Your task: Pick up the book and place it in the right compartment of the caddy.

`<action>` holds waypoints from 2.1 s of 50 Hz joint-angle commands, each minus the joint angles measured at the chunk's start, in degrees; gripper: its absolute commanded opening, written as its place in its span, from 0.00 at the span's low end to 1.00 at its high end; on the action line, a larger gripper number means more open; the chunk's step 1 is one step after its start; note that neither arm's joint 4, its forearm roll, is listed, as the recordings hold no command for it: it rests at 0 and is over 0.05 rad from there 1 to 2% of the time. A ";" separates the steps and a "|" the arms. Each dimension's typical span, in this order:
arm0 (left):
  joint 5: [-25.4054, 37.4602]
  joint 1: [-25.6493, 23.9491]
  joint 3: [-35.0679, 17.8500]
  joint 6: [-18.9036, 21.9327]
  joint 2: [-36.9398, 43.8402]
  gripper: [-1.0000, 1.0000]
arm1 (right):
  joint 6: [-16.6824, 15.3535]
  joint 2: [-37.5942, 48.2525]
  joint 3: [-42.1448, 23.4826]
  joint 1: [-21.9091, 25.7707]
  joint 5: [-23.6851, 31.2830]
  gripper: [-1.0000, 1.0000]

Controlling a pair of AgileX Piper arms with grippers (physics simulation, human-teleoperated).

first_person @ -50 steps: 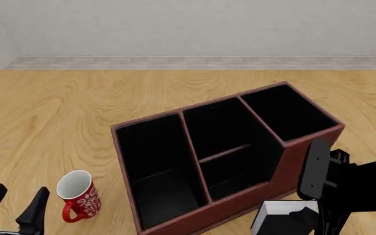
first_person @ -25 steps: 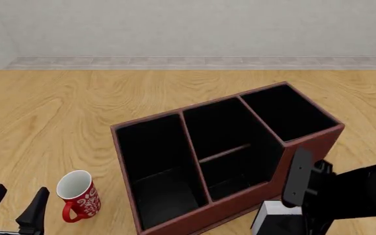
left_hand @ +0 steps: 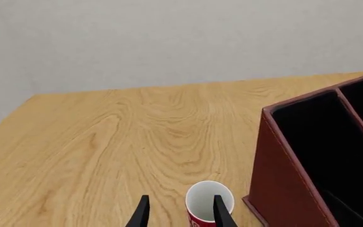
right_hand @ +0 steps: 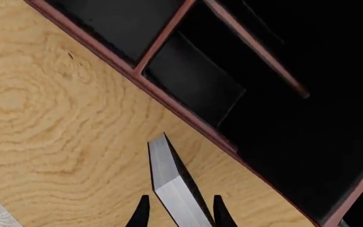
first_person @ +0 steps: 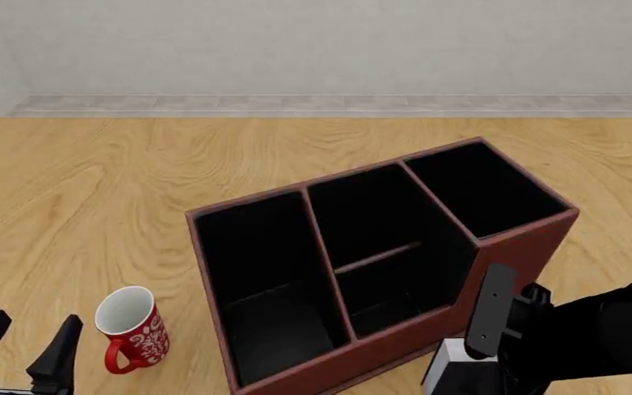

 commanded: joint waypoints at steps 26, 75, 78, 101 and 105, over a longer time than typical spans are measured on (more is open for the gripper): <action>0.29 0.10 0.01 -0.04 0.07 1.00 | 7.15 2.68 1.21 6.33 -1.15 0.00; -0.16 -0.57 0.01 -0.16 1.39 1.00 | 19.29 -6.72 -2.52 14.91 10.00 0.00; -0.57 -0.60 0.01 -0.08 1.74 1.00 | 17.98 -8.31 -3.76 13.21 12.23 0.00; -2.47 -1.54 0.00 -0.60 3.60 1.00 | 17.78 -9.54 -12.33 13.91 17.02 0.00; -2.92 -1.53 0.00 -0.58 3.90 1.00 | 17.41 -9.45 -13.82 14.01 17.02 0.00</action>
